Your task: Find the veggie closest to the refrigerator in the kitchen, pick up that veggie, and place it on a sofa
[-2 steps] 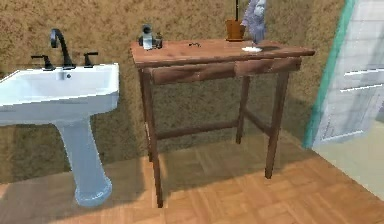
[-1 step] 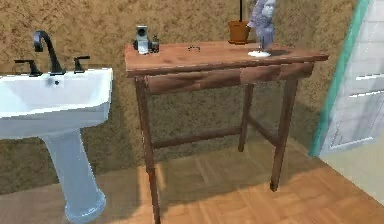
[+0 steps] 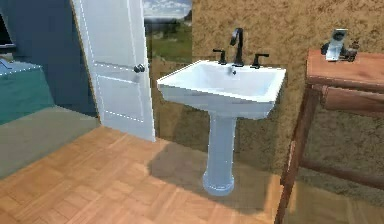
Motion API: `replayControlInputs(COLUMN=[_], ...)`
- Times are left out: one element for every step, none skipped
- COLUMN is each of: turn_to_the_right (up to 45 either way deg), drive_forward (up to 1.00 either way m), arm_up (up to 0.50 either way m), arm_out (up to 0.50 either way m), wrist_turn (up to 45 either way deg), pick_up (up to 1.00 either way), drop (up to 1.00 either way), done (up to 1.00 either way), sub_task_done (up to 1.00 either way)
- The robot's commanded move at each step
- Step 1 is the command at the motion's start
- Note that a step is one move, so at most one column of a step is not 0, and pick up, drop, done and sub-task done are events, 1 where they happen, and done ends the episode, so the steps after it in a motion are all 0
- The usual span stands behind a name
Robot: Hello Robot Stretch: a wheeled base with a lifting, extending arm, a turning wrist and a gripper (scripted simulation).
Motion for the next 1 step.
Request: replayControlInputs(turn_to_the_right=[-42.0], drive_forward=[0.0], arm_up=[0.0], arm_out=[0.0], wrist_turn=[0.0], pick_up=[0.0], drop=[0.0], done=[0.0], sub_task_done=[0.0])
